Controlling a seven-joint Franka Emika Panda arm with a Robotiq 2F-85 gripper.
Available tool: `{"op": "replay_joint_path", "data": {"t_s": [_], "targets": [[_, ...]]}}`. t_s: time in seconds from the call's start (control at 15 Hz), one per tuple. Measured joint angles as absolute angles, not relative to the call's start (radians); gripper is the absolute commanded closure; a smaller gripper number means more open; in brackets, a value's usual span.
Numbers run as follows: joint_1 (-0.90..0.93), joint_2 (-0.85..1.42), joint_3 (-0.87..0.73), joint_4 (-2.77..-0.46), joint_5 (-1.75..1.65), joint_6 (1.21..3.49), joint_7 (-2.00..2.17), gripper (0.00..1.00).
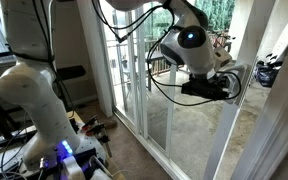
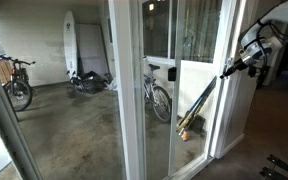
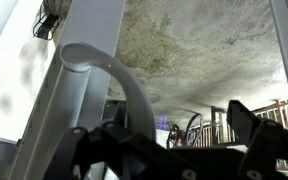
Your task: Open the glass door by sliding it to the left
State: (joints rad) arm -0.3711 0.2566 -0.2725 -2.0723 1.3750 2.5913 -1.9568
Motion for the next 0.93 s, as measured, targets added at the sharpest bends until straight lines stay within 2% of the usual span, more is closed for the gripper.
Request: {"op": "replay_joint_path", "data": {"t_s": [0.93], "targets": [[-0.317,0.257,-0.198,-2.093,1.506,2.896,-2.048,0.0]]}}
